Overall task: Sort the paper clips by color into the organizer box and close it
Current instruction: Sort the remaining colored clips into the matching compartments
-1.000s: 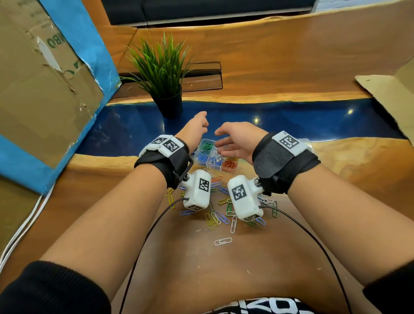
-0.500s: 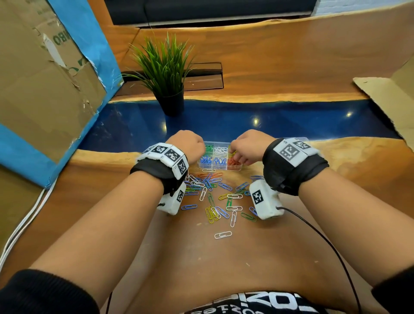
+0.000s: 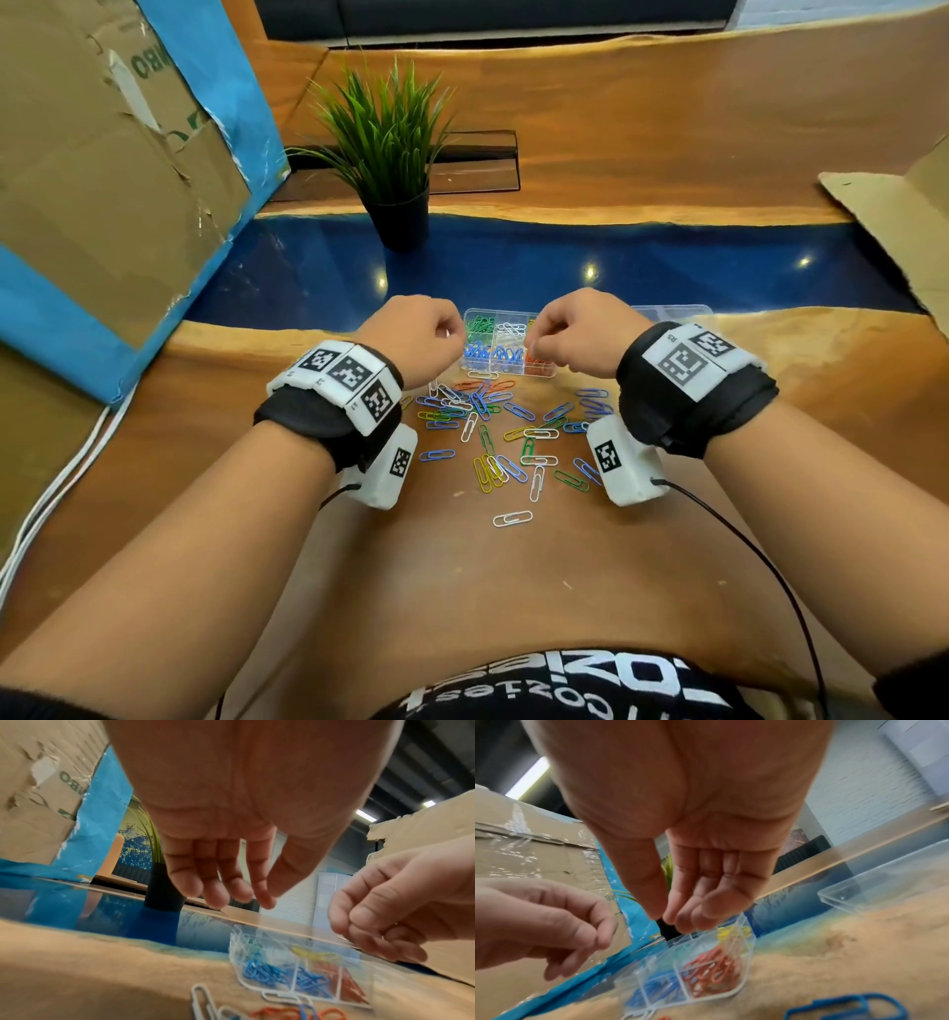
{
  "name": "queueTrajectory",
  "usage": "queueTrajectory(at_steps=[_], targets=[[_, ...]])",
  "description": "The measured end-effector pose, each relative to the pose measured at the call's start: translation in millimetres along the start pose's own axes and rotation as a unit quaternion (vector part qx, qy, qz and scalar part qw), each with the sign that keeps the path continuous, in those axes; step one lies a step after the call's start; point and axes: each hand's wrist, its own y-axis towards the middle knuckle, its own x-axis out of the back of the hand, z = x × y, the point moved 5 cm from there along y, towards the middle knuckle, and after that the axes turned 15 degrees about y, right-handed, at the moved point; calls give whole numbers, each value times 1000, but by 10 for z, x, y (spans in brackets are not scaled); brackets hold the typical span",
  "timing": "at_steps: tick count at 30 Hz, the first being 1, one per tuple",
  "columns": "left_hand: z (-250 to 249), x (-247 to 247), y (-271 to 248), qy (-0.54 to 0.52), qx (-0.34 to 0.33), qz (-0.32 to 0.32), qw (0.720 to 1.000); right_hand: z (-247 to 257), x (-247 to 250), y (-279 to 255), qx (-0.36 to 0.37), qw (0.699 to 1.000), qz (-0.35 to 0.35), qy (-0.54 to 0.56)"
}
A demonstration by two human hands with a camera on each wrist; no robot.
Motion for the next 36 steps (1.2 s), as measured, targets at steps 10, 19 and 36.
queueTrajectory(at_steps=[10,19,36], targets=[[-45,-265,-158,24,-22,107,994,-9,-162,-72,-13,992,31,-119],[-273,-264,-101,79,-53,102,990,61,-485,-69,14,967,76,-241],[-400,-272,-100,105,-120,141,977,-18,-456,-80,-12,970,133,-204]])
